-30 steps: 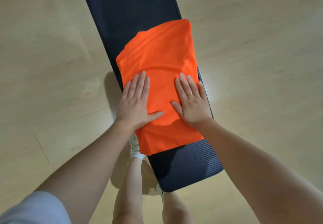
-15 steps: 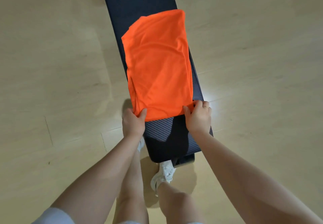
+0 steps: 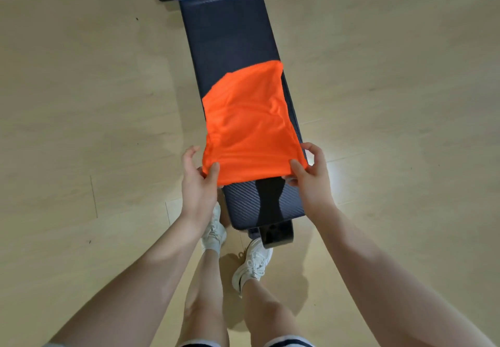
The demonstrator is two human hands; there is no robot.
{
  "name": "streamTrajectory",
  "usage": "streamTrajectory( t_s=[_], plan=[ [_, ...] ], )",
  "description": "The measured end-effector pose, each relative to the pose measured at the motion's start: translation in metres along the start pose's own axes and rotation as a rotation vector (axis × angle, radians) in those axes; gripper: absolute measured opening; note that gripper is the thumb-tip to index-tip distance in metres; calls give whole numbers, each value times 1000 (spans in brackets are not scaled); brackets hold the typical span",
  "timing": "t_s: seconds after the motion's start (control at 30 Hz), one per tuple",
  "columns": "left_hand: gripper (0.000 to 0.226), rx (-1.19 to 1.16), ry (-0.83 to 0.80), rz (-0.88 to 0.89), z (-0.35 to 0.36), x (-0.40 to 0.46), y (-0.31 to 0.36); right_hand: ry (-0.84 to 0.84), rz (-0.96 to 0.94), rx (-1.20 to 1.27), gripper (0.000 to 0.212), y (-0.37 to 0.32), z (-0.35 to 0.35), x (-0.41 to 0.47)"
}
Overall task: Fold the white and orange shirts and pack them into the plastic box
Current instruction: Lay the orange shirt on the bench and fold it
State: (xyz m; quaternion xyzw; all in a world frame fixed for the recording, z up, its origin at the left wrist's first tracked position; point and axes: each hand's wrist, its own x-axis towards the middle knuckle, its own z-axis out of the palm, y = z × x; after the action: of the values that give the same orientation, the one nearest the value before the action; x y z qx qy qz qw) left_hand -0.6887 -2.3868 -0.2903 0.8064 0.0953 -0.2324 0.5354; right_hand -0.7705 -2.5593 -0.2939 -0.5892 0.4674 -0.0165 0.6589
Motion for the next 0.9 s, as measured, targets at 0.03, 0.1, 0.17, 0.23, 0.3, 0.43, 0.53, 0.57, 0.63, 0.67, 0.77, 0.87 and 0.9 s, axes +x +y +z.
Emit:
streamTrajectory(
  t_s=[0.03,0.1,0.17,0.23,0.3,0.43,0.53,0.57,0.63,0.67,0.77,0.87,0.9],
  plan=[
    [21,1,-26,15,-5,-10,12,-24,-19,14,18,-11,-6,-13],
    [10,-88,-68,-57,-15,-28,40,-87,-43,67,15,-35,-20,-37],
    [10,-159,-162,-163,-28,-40,70,-243,-61,87,18,-61,-33,-57],
    [13,-73,-337,-145,-42,-48,97,-332,-97,-23,21,-86,-43,-69],
    [18,27,-480,-98,-51,-51,120,-278,-134,-186,14,-107,-48,-69],
    [25,129,-460,10,-48,-23,149,-79,-213,-320,16,-132,-44,-29],
    [25,75,-436,-8,-34,28,156,-20,-216,-338,21,-144,-24,20],
    [26,42,-425,-33,-28,50,153,-37,-190,-335,24,-146,-15,39],
    [29,43,-383,-57,-16,102,144,-90,-110,-334,23,-144,7,86],
    [28,79,-363,-45,-10,129,140,-92,-88,-349,22,-142,19,112],
    [21,222,-301,8,6,216,123,-47,-52,-363,15,-135,59,190],
    [19,302,-236,44,14,291,112,-28,-34,-375,13,-133,97,255],
    [21,301,-235,43,16,311,112,-25,-25,-384,17,-135,107,274]
  ],
)
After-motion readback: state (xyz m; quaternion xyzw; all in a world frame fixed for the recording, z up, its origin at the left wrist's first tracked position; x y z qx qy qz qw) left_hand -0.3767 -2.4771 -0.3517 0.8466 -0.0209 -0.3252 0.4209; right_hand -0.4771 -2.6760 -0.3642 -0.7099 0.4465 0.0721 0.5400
